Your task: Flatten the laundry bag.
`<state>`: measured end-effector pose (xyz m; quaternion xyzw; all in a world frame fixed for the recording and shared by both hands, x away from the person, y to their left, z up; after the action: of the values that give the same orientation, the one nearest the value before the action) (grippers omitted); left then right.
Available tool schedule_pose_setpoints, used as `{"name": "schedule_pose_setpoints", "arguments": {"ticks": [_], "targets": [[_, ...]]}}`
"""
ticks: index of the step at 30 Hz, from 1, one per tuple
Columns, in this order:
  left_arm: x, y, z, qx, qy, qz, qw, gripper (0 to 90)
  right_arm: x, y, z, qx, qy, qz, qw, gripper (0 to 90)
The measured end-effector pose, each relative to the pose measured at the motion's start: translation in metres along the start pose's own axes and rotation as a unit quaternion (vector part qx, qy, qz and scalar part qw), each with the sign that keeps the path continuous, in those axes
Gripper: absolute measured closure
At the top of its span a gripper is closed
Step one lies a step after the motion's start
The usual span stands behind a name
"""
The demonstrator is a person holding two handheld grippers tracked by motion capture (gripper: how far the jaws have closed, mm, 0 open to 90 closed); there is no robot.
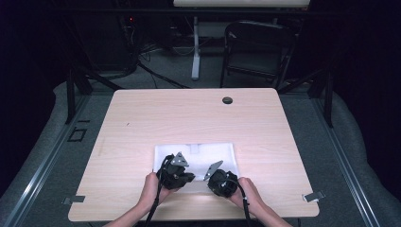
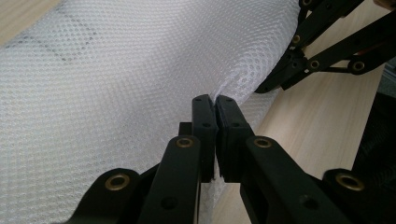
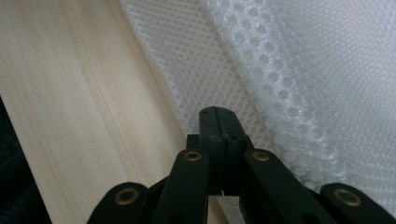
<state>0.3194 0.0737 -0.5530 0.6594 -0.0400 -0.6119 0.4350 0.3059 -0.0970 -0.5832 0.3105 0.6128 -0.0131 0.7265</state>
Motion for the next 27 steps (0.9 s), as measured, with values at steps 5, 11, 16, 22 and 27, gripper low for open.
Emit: {"name": "schedule_pose_setpoints", "arguments": {"ticks": [5,11,16,22,27], "targets": [[-0.002,0.001,0.0,0.001,0.001,0.002,1.0,87.8,0.0,-0.001,0.001,0.005,0.007,0.002,1.0,90.0],[-0.004,0.003,0.0,-0.002,0.0,0.008,1.0,87.9,-0.001,-0.001,0.001,0.002,0.008,-0.005,1.0,90.0],[-0.01,0.006,-0.002,-0.003,0.007,0.015,0.9999,88.1,-0.002,-0.002,0.001,0.001,0.01,-0.006,0.9999,90.0],[-0.013,0.01,-0.006,-0.004,0.002,0.013,0.9999,88.2,-0.002,-0.002,0.002,-0.001,0.016,-0.011,0.9998,90.0],[-0.017,0.014,-0.013,-0.008,0.0,0.005,1.0,88.2,-0.002,-0.003,0.0,0.004,0.018,-0.009,0.9998,90.0]]}}
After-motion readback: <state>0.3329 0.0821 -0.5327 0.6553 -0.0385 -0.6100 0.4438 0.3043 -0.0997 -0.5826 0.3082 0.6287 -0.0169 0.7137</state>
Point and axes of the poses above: each handheld gripper's, and its own axes: x roughly forward along the jaws, y roughly out of its top, z roughly to its right, the point moved 3 cm from there along x, roughly forward along the jaws
